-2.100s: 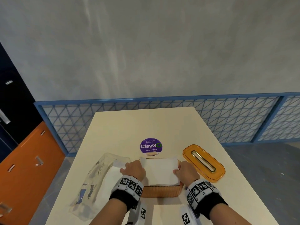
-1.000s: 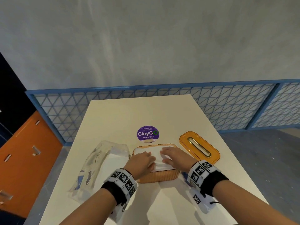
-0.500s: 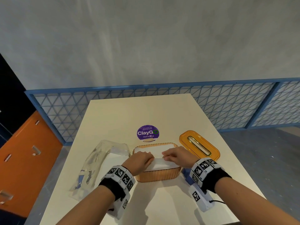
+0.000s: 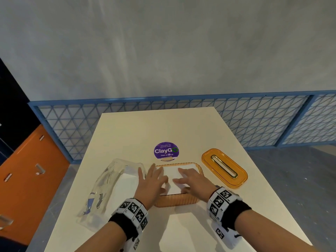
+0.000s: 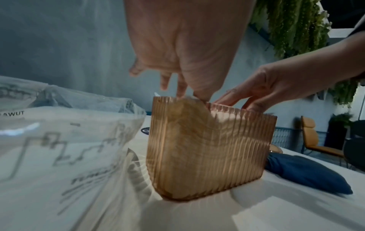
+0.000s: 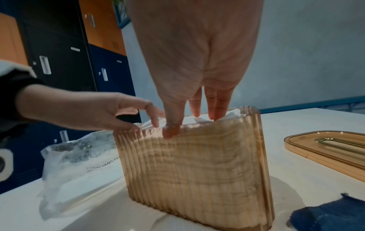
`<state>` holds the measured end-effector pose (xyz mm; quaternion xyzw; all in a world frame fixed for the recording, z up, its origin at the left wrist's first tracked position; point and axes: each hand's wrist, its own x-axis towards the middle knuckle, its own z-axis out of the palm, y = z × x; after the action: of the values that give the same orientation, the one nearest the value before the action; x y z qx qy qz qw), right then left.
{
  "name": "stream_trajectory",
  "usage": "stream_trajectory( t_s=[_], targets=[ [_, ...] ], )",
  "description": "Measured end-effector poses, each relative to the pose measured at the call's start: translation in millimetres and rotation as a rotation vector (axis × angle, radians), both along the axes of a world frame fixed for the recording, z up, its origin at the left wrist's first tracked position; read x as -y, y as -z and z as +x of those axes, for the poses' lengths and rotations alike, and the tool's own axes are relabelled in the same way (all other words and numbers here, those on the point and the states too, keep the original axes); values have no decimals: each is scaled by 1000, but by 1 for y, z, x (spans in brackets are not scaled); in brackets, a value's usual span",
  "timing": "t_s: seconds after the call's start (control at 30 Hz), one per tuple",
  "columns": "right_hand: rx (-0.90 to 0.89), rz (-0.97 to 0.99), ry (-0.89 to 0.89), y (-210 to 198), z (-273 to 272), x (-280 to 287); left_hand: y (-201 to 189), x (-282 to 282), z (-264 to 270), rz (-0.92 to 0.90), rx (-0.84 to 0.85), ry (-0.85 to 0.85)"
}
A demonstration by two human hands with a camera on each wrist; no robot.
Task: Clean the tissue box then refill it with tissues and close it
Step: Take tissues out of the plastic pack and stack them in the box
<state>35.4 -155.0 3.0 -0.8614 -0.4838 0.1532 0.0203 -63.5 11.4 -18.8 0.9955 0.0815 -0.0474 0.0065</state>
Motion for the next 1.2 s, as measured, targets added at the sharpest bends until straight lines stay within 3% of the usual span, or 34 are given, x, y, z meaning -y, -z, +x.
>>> stream_trajectory(
  t_s=[0.07,0.2,0.3,0.7,0.9,0.97,1.03,1.1,1.2],
  targets=[
    [39,-32,-12,3,0,-5,-1,1,1,-115,5,-163],
    [55,-43,1,11,3,-10,-1,-8,1,-413,270,-532],
    [59,-52,-5,11,3,-10,2,-18,2,-595,376,-629],
    [35,-24,5,13,3,-8,1,-24,22,-675,413,-604],
    [25,-29,-1,9,2,-8,-7,-16,16,-612,517,-395],
    [24,-34,-6,8,3,-7,-11,-16,12,-744,430,-343],
    [20,-38,-7,8,3,-8,-13,-19,8,-816,225,-304],
    [10,-38,-7,7,6,-9,-16,-22,5,-740,52,-270],
    [-47,-27,14,2,11,-7,-18,-19,3,-566,-51,-196]
  ],
)
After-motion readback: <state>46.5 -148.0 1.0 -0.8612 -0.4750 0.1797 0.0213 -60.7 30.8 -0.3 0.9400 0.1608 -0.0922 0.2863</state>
